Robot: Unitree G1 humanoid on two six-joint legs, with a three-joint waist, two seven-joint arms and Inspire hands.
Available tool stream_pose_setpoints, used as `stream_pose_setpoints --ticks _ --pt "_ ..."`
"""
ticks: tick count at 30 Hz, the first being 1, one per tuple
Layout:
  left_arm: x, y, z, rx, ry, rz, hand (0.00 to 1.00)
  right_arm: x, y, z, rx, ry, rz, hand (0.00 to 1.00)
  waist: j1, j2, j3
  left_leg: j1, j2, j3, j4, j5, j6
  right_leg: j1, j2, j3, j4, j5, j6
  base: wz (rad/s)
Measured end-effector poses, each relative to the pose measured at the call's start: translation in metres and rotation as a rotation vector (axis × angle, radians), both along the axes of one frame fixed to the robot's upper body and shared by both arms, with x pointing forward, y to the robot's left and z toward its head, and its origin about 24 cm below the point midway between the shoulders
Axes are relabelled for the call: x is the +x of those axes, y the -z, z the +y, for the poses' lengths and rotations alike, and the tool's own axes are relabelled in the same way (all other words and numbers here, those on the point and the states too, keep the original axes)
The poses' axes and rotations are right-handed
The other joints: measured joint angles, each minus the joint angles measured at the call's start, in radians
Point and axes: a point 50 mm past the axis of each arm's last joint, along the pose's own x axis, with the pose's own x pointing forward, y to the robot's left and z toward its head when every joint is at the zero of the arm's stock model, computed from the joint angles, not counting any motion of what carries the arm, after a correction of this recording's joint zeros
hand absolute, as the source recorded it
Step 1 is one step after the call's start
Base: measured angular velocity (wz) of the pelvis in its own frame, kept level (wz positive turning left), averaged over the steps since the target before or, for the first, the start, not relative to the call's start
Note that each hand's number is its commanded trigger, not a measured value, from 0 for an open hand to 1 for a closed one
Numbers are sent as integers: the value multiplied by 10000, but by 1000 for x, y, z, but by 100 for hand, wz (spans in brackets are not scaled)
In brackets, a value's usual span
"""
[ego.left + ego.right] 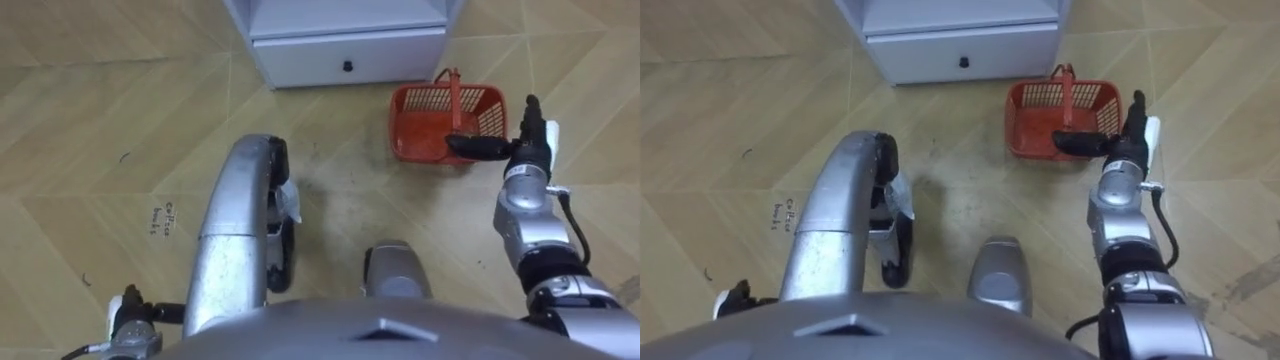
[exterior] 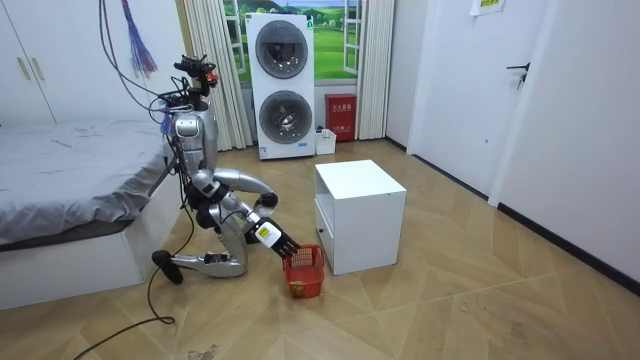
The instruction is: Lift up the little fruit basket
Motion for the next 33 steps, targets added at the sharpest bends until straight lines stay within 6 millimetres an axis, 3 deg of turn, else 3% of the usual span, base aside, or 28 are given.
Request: stream_pose_setpoints --ticks 4,7,10,12,17,24,29,33 --pt "3 0 -2 -225 268 -109 0 1 -1 -2 -46 -3 -37 0 -13 60 26 54 -1 4 -28 1 -1 25 -10 2 8 2 5 0" --pt "2 1 -5 -307 591 11 0 1 -2 -5 -147 -43 -16 0 52 247 31 65 1 4 -72 -1 -1 4 3 -4 73 -1 10 0" --pt "4 2 -6 -431 690 -3 0 4 -4 -7 -131 -144 -42 0 265 457 122 45 10 9 -160 -1 -1 -77 3 -30 171 -20 45 4" --pt "3 2 -7 -556 815 111 0 8 -5 -5 -97 -451 -17 0 302 592 125 -62 32 50 -274 24 -52 -238 -20 -77 260 -40 82 13" --pt "2 3 -7 -934 719 267 0 8 0 -6 121 -752 416 0 646 571 142 -208 72 96 -458 115 -232 -461 -34 -187 370 -48 83 9" --pt "6 3 -5 -1268 822 320 0 14 -6 -32 -108 -640 788 0 1229 653 122 -530 204 158 -491 192 -382 -745 -22 -384 438 -81 148 10" --pt "8 2 -2 -1333 883 400 0 15 -7 -48 29 -464 1177 0 1508 859 216 -649 220 189 -433 191 -381 -803 -41 -446 468 -91 168 4" --pt "10 0 3 -1274 1102 501 0 7 -9 -68 160 251 1397 0 1817 894 216 -834 265 426 -502 288 -285 -1118 -232 -320 593 -112 188 2"
